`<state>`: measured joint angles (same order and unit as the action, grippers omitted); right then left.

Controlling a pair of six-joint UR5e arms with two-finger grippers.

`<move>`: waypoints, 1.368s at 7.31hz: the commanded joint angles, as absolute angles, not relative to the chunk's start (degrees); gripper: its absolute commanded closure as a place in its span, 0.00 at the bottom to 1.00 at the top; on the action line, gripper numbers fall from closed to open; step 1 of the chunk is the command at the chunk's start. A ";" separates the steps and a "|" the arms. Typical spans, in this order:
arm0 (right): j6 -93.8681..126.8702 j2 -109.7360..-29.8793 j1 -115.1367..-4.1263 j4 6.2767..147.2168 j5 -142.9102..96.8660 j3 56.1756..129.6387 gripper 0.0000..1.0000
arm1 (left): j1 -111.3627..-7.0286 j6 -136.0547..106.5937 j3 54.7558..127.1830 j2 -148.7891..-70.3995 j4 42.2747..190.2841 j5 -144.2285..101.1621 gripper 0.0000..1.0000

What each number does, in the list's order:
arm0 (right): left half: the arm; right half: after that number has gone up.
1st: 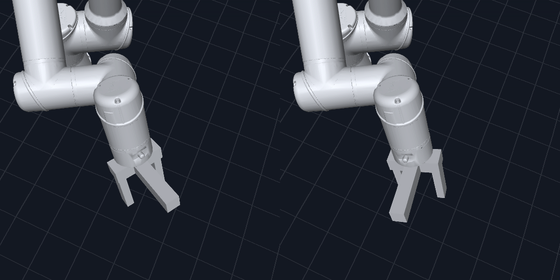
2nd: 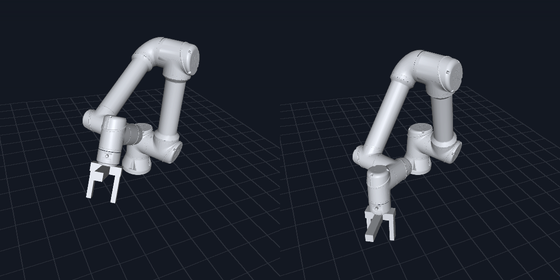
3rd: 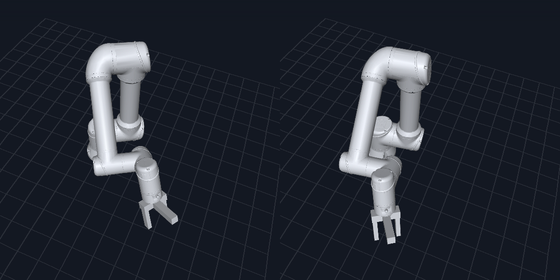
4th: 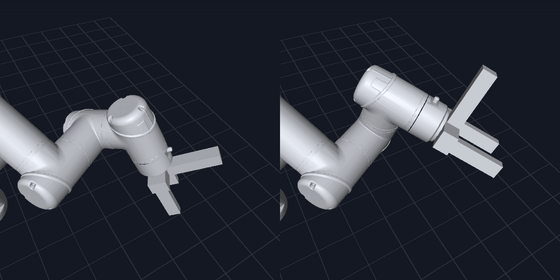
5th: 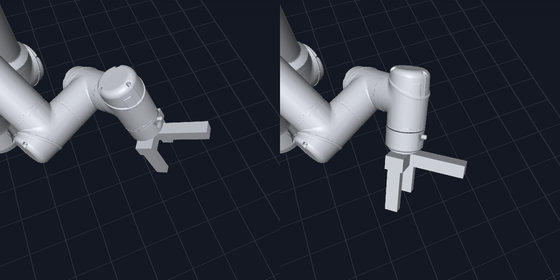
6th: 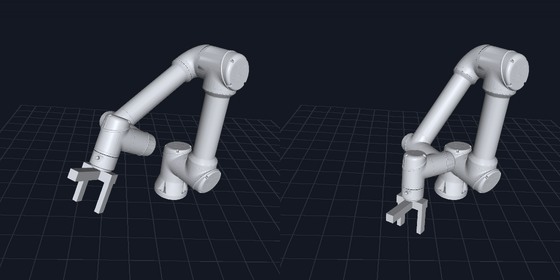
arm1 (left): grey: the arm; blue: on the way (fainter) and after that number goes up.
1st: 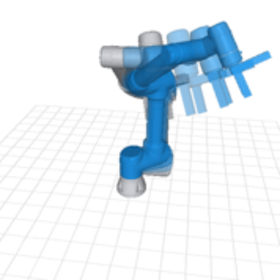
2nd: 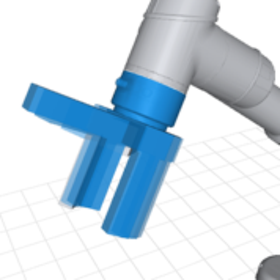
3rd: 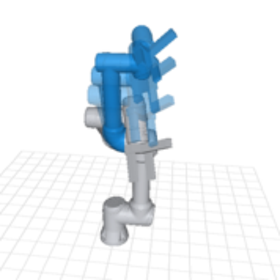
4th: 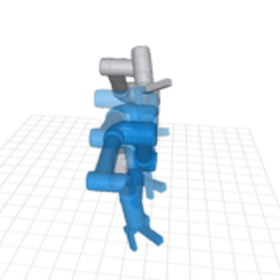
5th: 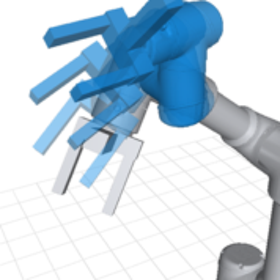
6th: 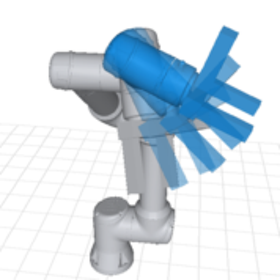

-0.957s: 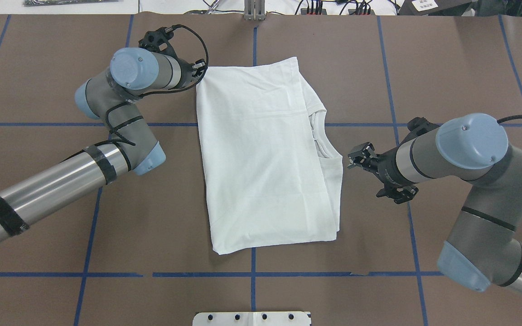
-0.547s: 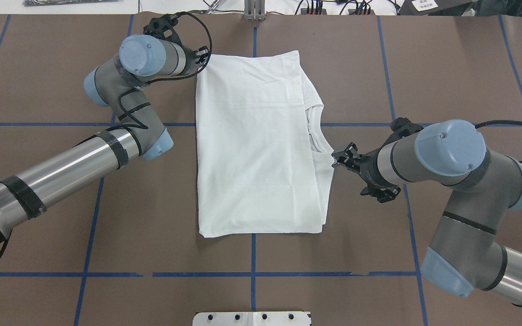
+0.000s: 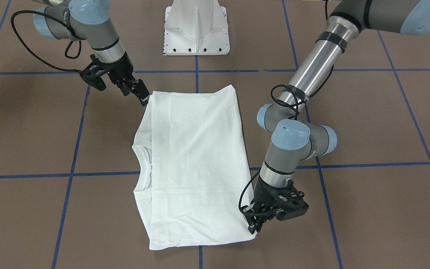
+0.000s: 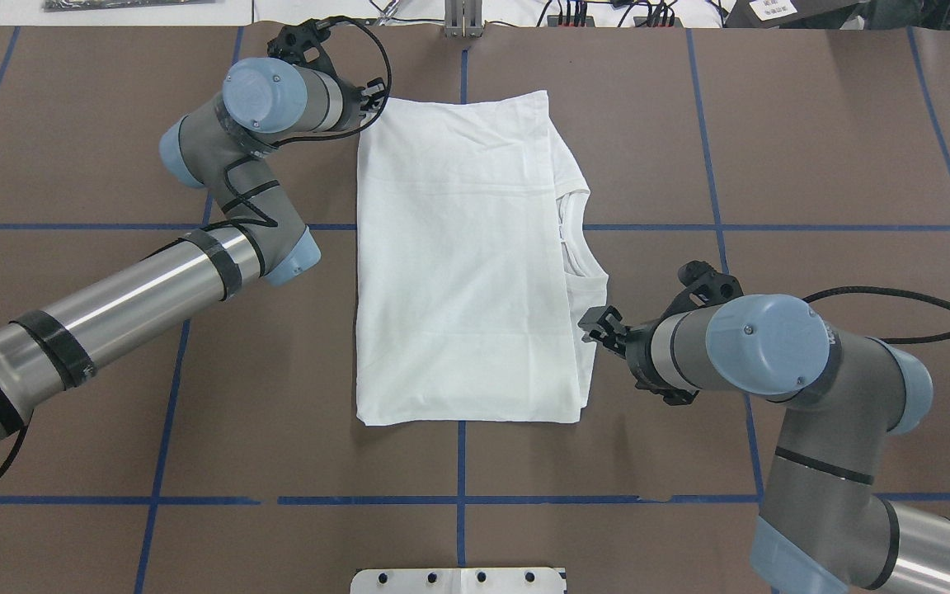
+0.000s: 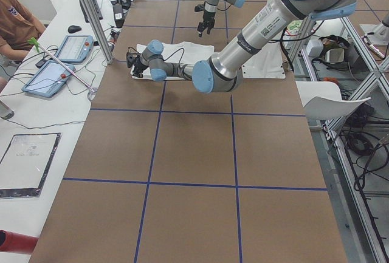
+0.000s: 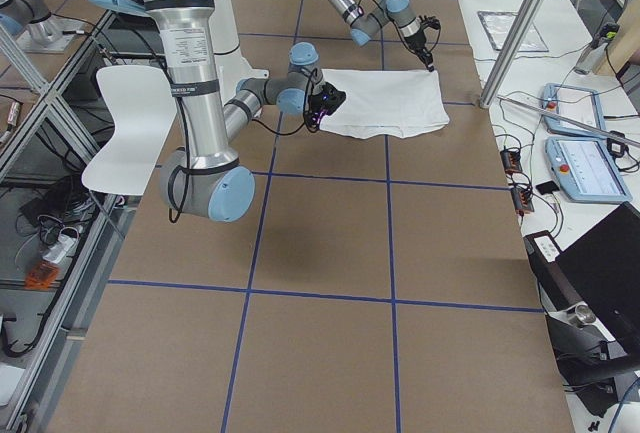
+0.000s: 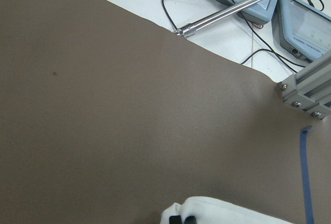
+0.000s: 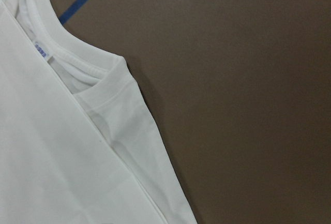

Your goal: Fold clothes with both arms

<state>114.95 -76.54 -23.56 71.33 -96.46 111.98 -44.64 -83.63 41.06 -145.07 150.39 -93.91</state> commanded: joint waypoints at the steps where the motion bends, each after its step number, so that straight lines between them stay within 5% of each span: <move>1: 118.64 -76.82 -18.74 71.54 -92.21 111.71 0.00 | -44.65 -83.58 41.66 -144.93 150.47 -94.04 0.54; 7: 120.32 -72.35 -15.12 75.41 -88.07 108.21 0.01 | -44.47 -83.58 42.71 -143.88 150.56 -94.13 0.53; 8: 120.32 -72.07 -15.20 75.50 -88.07 107.93 0.04 | -44.47 -83.58 42.98 -143.70 150.47 -94.13 0.53; 10: 120.50 -72.07 -15.29 75.67 -87.72 107.84 0.27 | -44.47 -83.58 42.98 -143.61 150.47 -94.13 0.53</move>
